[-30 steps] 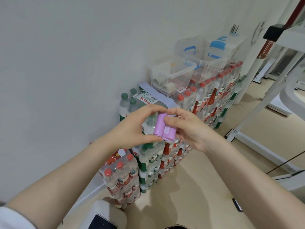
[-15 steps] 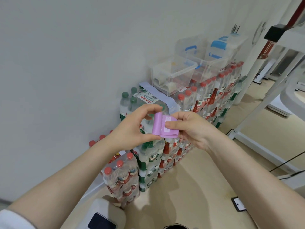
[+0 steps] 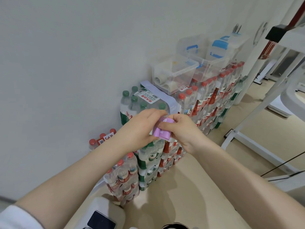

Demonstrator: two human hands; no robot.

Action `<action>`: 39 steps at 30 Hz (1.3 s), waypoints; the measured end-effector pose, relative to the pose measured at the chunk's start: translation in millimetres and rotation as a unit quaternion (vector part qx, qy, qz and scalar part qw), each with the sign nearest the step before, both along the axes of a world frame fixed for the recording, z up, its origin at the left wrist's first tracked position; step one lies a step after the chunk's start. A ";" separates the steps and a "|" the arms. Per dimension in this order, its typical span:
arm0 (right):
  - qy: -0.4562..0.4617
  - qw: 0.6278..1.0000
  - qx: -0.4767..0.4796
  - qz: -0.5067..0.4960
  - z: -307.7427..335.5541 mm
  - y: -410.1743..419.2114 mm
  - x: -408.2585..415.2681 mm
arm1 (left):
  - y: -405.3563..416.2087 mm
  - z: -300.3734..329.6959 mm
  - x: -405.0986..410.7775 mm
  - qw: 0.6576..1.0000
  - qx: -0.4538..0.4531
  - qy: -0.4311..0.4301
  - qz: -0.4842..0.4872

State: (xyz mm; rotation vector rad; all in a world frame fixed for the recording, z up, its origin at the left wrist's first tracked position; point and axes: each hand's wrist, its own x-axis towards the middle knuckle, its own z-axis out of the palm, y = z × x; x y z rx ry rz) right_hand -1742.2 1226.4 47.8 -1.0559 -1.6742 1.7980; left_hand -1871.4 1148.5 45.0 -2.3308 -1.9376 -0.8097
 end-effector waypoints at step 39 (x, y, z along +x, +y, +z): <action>0.140 0.986 0.074 -0.045 -17.1 34.4 23.1 | 46.2 7.4 19.3 0.728 -0.104 -0.666 0.125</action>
